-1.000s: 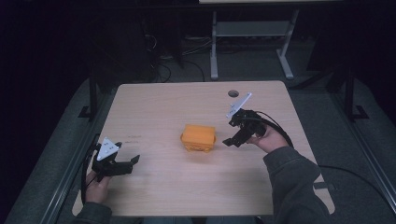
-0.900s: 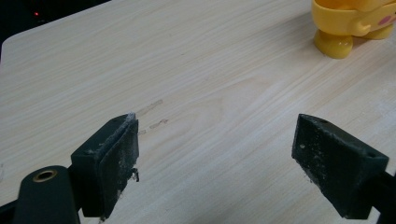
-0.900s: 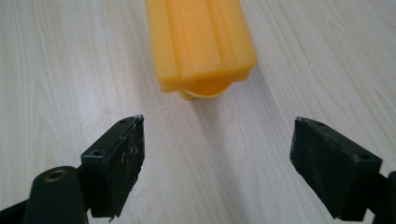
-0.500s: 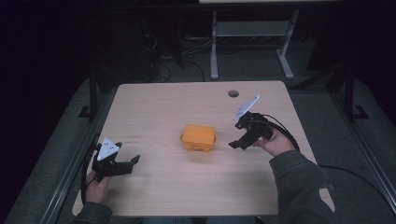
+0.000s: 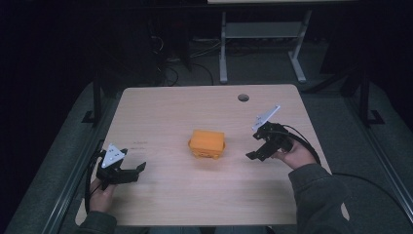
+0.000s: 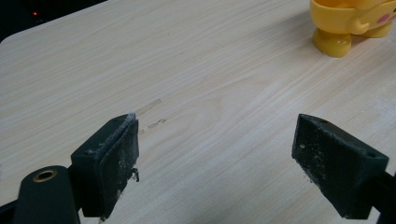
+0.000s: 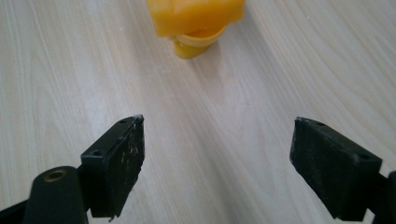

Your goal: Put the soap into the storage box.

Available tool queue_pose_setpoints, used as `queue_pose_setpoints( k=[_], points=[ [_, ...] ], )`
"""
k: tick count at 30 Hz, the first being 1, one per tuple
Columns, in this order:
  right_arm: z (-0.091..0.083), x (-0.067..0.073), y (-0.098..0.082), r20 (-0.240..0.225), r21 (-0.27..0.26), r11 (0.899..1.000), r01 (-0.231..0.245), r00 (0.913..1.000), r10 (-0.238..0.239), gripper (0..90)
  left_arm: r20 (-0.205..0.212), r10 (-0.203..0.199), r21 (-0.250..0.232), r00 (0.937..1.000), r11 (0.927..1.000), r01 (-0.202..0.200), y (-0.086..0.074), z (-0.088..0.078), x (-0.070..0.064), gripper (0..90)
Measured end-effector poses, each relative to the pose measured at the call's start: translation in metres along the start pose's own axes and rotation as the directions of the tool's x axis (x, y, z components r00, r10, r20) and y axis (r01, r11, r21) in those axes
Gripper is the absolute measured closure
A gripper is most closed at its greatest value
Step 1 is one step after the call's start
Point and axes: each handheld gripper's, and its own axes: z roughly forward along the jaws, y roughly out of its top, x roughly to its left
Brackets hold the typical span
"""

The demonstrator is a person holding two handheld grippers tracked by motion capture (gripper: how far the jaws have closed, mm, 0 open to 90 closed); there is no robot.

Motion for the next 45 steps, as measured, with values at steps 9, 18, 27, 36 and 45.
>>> queue_pose_setpoints(
  k=[9,18,27,36,45],
  points=[
    [-0.001,0.004,-0.020,0.003,0.001,1.000,-0.024,0.9997,0.024,17.2,0.001,0.006,0.005,1.0000,1.0000,-0.006,0.000,0.001,0.000,14.1],
    [-0.002,0.011,-0.046,0.008,-0.006,0.998,-0.061,0.9981,0.061,17.3,0.003,0.013,0.007,0.9999,0.9999,-0.013,0.000,0.002,-0.002,14.1],
    [0.001,0.024,-0.084,0.003,-0.027,0.991,-0.130,0.9915,0.130,17.3,0.003,0.022,0.019,0.9998,0.9996,-0.022,0.000,0.002,-0.003,14.1],
    [0.002,0.037,-0.107,0.028,-0.052,0.987,-0.152,0.9877,0.154,17.3,0.001,0.017,0.010,0.9998,0.9998,-0.017,-0.001,0.002,-0.004,14.1],
    [-0.002,0.069,-0.140,0.136,-0.147,0.970,-0.194,0.9673,0.214,17.3,0.006,0.021,0.012,0.9998,0.9997,-0.021,0.000,0.003,-0.005,14.1]
  ],
)
